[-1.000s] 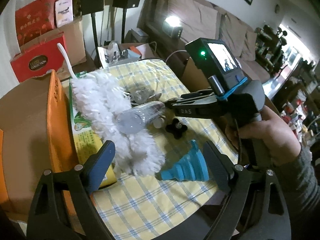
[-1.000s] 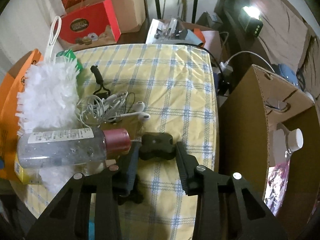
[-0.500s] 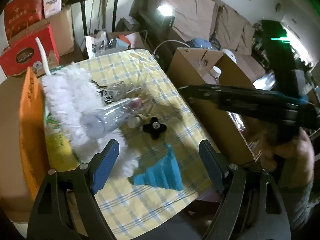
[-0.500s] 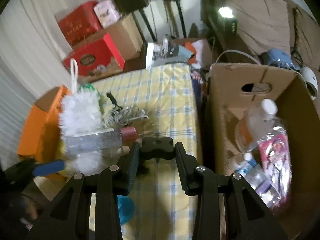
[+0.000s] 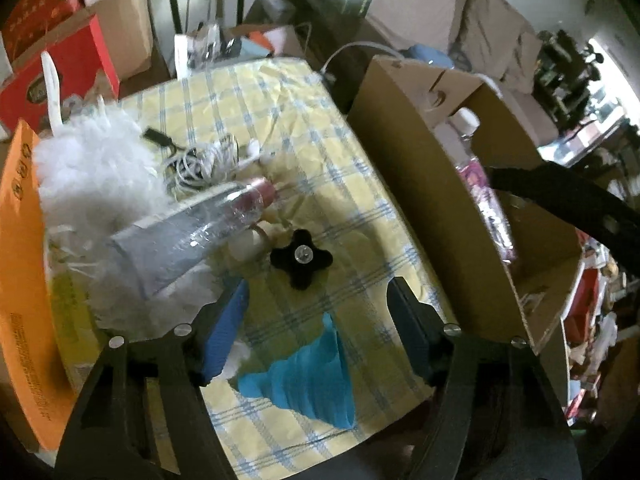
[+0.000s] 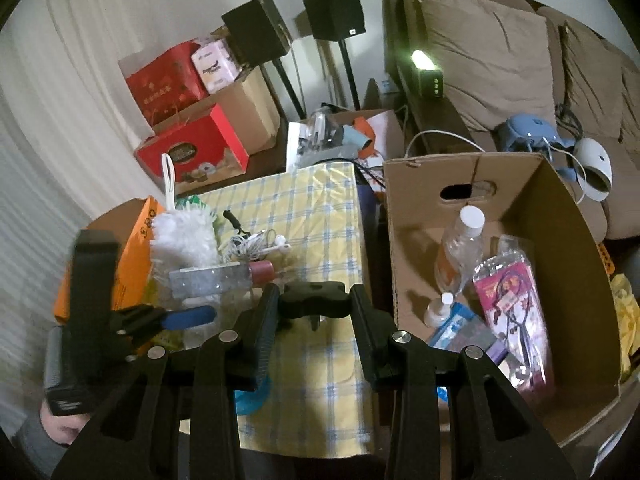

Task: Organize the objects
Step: 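Grasp the black star-shaped knob with the left tool while the right tool holds its knob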

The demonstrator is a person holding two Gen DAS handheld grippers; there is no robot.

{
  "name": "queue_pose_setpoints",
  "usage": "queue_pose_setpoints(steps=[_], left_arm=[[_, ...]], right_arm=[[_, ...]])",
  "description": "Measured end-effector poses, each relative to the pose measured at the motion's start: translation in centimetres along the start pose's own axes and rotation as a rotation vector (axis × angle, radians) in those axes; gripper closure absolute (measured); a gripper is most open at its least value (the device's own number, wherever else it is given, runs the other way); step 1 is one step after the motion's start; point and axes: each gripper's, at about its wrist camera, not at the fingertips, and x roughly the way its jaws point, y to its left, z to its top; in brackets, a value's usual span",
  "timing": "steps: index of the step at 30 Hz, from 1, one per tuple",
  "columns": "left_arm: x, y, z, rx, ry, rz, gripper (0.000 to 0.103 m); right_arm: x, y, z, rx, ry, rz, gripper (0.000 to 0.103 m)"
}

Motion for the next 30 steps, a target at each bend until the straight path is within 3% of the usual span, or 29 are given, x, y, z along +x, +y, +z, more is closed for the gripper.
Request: queue_pose_setpoints(steps=[6,10,13,19,21,26,28,30], left_arm=[[2.8,0.7,0.8,-0.115,0.086,-0.029,0.037],[4.4,1.3,1.5,-0.155,0.102,0.014,0.041],[5.8,1.5,1.7,-0.169,0.141,0.037,0.049],[6.4,1.7,1.6,-0.19,0.12,0.051,0.05],[6.5,1.6,1.4,-0.176,0.113,0.071,0.062],[6.3,1.4,0.4,-0.131,0.09,0.086,0.063],[5.6,1.3,0.4,-0.133,0.071,0.096,0.074],[5.5,1.5,0.3,-0.135,0.081,0.079,0.074]], right_arm=[[-0.6,0.0,-0.7,-0.003,-0.009,-0.005,0.067],[-1.2,-0.4,-0.9,0.01,-0.022,-0.001,0.067],[-1.2,-0.6,-1.0,0.015,-0.025,-0.006,0.067],[-1.0,-1.2,-1.3,0.014,-0.02,-0.015,0.067],[-0.8,-1.2,-1.4,0.017,-0.015,-0.014,0.067],[-0.5,-0.8,-1.6,0.005,-0.011,-0.025,0.067],[-0.4,-0.6,-1.6,0.002,-0.011,-0.024,0.067],[-0.4,-0.4,-1.6,0.0,-0.011,-0.023,0.067]])
